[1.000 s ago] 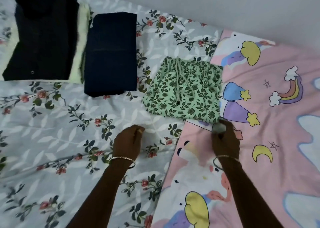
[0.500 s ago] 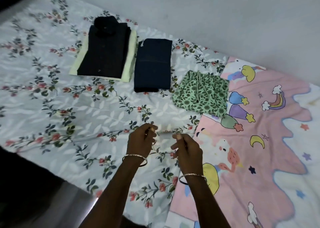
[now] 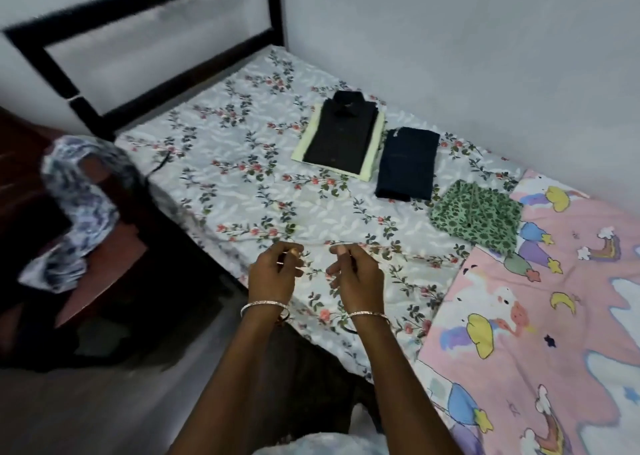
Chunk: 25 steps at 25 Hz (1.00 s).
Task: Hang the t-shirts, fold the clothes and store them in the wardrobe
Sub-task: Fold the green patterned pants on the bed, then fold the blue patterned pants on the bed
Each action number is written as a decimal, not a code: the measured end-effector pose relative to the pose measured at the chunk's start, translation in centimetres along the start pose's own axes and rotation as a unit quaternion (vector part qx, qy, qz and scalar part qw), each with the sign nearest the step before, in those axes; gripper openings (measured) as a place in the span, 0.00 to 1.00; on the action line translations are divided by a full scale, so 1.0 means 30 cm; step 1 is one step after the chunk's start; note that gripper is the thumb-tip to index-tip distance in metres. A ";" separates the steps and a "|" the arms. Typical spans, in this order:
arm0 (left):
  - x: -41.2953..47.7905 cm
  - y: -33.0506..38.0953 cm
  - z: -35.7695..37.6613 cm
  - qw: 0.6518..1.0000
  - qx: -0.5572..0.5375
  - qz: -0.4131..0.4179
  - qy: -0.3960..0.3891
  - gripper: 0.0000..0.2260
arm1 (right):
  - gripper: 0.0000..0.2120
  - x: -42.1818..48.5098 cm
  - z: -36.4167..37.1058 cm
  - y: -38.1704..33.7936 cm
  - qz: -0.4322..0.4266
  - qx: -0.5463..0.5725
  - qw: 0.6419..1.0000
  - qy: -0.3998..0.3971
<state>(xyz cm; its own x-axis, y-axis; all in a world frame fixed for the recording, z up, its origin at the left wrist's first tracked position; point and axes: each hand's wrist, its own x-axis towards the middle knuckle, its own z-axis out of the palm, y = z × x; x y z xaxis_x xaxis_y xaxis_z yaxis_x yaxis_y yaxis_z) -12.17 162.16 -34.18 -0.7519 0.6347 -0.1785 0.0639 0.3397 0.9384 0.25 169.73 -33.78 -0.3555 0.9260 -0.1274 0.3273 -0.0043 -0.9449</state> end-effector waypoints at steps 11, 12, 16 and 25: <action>-0.178 0.180 -0.776 0.977 -0.039 0.007 0.209 0.08 | 0.13 -0.324 0.486 -0.551 -0.108 -0.007 0.974 -0.197; -0.183 0.183 -0.836 0.973 -0.044 0.005 0.226 0.08 | 0.13 -0.336 0.530 -0.586 -0.114 -0.012 0.970 -0.215; -0.171 0.189 -1.036 0.958 -0.052 -0.016 0.283 0.08 | 0.12 -0.335 0.720 -0.704 -0.137 -0.015 0.957 -0.256; 0.143 0.144 -1.444 0.928 -0.065 -0.069 0.361 0.07 | 0.12 -0.121 1.251 -0.922 -0.154 0.000 0.935 -0.321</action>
<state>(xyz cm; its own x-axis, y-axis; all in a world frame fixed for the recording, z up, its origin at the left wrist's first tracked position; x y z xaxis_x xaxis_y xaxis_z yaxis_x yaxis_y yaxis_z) -43.56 136.29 -18.07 -0.9936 -0.0553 -0.0980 -0.1093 0.2668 0.9575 -40.38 152.31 -18.52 -0.8845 0.4666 -0.0031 0.1225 0.2256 -0.9665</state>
